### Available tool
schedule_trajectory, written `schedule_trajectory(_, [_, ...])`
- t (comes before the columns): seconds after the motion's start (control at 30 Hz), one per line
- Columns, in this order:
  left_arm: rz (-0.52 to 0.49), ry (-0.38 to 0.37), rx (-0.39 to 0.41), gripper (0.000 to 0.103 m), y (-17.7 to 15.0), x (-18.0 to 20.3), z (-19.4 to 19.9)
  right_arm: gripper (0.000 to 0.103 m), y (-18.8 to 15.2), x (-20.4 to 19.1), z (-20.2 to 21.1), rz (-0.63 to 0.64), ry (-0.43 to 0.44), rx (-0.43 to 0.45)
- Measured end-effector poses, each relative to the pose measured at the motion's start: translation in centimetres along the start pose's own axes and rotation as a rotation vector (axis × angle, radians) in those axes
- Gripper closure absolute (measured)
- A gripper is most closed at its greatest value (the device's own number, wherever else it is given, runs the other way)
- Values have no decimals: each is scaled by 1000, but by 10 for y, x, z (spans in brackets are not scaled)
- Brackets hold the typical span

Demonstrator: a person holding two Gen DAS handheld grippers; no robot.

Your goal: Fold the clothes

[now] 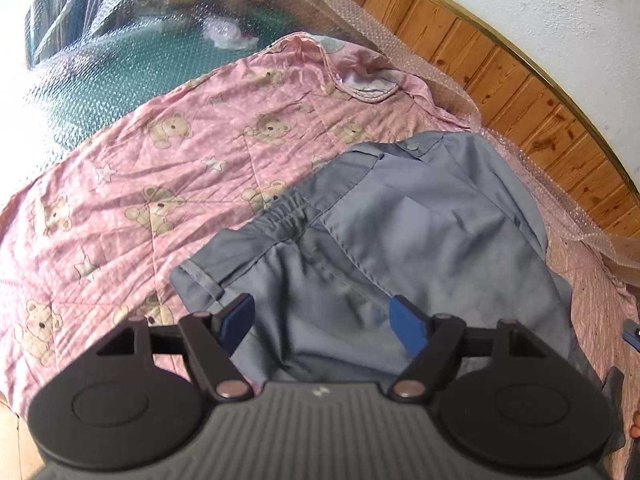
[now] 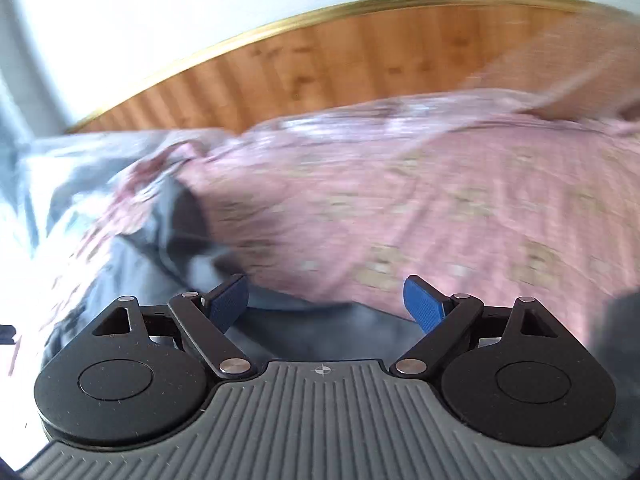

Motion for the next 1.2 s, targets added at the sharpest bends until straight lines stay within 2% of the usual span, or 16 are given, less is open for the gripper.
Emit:
schedule_trajectory(0.17, [7,-62,42,27,23,47,-11,15,6,-69,-109,106,262,-186])
schedule_trajectory(0.2, [1,-80,57,27,32,59,-13,24,5,-74,-127,112,286,-231])
schedule_trajectory(0.23, [-4,-98,72,27,41,71,-15,52,3,-76,-148,108,307,-297])
schedule_trajectory(0.3, [-21,-149,110,27,69,100,-16,91,6,-75,-169,83,275,-378])
schedule_trajectory(0.33, [-29,-169,126,25,81,115,-17,93,15,-79,-172,96,234,-355])
schedule_trajectory(0.43, [-55,-233,144,11,115,157,-26,98,42,-114,-126,142,283,-220])
schedule_trajectory(0.6, [-221,-203,-13,5,110,217,-79,98,-7,-223,-41,422,402,-116])
schedule_trajectory(0.7, [-347,-56,-95,9,71,222,-115,98,-49,-257,-20,502,393,-89])
schedule_trajectory(0.8, [-377,42,-147,78,39,203,-138,98,-72,-257,-11,440,376,-97])
schedule_trajectory(0.83, [-350,37,-170,101,31,192,-141,99,-77,-252,-9,413,365,-102])
schedule_trajectory(0.9, [-292,35,-169,103,15,171,-138,96,-82,-234,-4,361,320,-100])
schedule_trajectory(0.97, [-258,42,-163,103,4,152,-130,69,-77,-200,8,268,276,-102])
schedule_trajectory(1.0, [-234,39,-161,103,-2,144,-127,40,-69,-177,19,219,230,-76])
schedule_trajectory(1.03, [-220,32,-158,103,-5,138,-121,27,-61,-154,29,169,182,-50])
schedule_trajectory(1.1, [-193,19,-153,103,-8,126,-110,20,-46,-101,46,108,44,-4])
schedule_trajectory(1.2, [-178,-4,-152,103,-10,118,-103,19,-32,-26,52,168,-42,-55])
Point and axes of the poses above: each gripper's, at about its wrist camera, not at the fingertips, and z roughly against the way its jaws point, x to its right, y to its top, the point moved 5 cm from there along -z, roughly the way its jaws point, and after that the axes turned 4 degrees about x, right-handed, at the moved point
